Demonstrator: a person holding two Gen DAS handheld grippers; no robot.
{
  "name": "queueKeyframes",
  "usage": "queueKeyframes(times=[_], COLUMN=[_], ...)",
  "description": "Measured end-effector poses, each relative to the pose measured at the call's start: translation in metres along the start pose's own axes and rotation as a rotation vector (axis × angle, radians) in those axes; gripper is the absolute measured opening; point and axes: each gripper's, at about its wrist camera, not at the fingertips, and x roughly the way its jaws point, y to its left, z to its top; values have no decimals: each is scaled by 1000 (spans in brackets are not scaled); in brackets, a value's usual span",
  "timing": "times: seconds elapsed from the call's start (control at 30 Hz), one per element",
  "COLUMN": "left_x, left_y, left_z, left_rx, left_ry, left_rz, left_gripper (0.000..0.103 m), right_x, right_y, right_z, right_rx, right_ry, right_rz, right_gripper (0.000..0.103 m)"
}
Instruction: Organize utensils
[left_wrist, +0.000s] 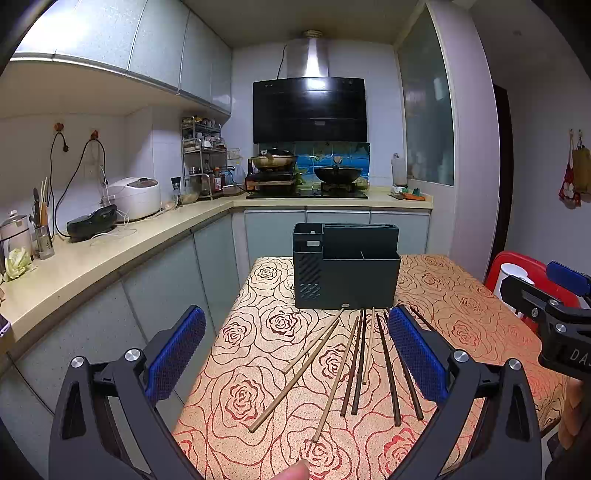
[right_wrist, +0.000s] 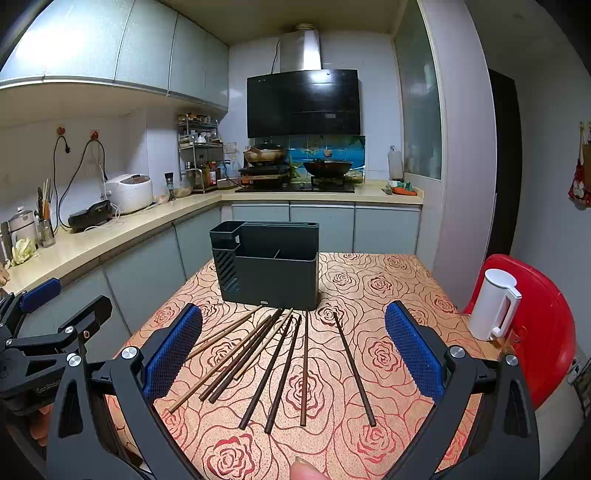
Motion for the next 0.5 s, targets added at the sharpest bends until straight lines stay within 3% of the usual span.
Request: queueKeyframes(times=[0.5], left_x=[5], left_y=[0], left_z=[-11], left_rx=[-2], left_ry=[18], left_rz=[-4], left_gripper=[96], right_x=[4], right_y=[0], right_z=[-7], right_rx=[-8], right_ry=[14], right_rz=[0], right_gripper=[96])
